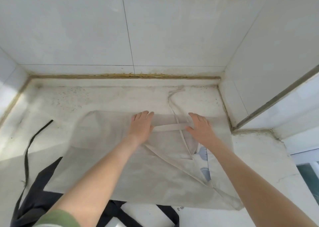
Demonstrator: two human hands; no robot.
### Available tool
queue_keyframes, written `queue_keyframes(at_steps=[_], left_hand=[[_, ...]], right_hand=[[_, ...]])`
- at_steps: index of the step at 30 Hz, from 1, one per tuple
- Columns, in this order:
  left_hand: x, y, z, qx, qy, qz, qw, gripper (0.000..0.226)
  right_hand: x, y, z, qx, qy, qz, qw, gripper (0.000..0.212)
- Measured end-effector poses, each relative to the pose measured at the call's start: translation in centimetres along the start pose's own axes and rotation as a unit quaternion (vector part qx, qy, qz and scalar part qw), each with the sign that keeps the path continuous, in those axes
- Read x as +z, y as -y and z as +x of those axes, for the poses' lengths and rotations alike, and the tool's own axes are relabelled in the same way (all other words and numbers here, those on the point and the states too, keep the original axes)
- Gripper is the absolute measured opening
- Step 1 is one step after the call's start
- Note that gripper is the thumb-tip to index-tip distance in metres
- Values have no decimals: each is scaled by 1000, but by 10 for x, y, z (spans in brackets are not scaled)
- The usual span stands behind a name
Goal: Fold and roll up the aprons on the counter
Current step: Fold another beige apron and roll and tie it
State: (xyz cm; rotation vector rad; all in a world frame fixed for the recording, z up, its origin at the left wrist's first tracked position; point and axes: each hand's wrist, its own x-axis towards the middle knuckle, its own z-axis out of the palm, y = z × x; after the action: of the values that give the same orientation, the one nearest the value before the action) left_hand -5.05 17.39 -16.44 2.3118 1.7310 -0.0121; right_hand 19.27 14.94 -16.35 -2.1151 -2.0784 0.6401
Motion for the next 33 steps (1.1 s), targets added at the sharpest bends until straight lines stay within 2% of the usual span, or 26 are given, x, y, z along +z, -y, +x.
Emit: queue_keyframes(at_steps=[4, 6, 9, 12, 15, 17, 19, 22, 24, 26, 29, 31, 33], left_hand=[[0, 14, 21, -33, 99, 46, 993, 76], [-1, 18, 29, -33, 110, 61, 991, 83], [-5, 19, 36, -37, 106, 59, 992, 76], [-12, 20, 36, -17, 107, 92, 990, 57], [-18, 19, 30, 24, 79, 104, 991, 39], [-25, 17, 25, 33, 53, 102, 993, 32], [-34, 15, 18, 30, 16, 91, 995, 27], [-57, 10, 9, 30, -28, 93, 995, 23], [-71, 5, -4, 33, -36, 101, 994, 20], [-77, 1, -16, 36, -21, 95, 995, 28], [-75, -1, -41, 69, 46, 121, 989, 42], [-67, 0, -58, 100, 90, 137, 981, 43], [-56, 0, -76, 134, 101, 150, 974, 43]], right_hand=[[0, 7, 28, 52, 59, -19, 997, 92], [3, 6, 34, 52, 73, -62, 994, 96], [6, 5, 38, 21, 66, -84, 994, 75], [5, 8, 38, -4, 99, -102, 990, 49], [0, 8, 35, -11, 133, -54, 990, 30], [-8, 11, 32, -27, 116, -49, 992, 24], [-20, 16, 27, -60, 67, -89, 992, 23], [-44, 25, 21, -141, -58, -157, 976, 19], [-57, 29, 11, -197, -122, -186, 955, 28], [-61, 30, 1, -230, -129, -206, 942, 41], [-54, 29, -26, -241, -90, -227, 939, 43], [-43, 27, -43, -240, -63, -248, 937, 43], [-31, 26, -64, -213, -36, -266, 939, 41]])
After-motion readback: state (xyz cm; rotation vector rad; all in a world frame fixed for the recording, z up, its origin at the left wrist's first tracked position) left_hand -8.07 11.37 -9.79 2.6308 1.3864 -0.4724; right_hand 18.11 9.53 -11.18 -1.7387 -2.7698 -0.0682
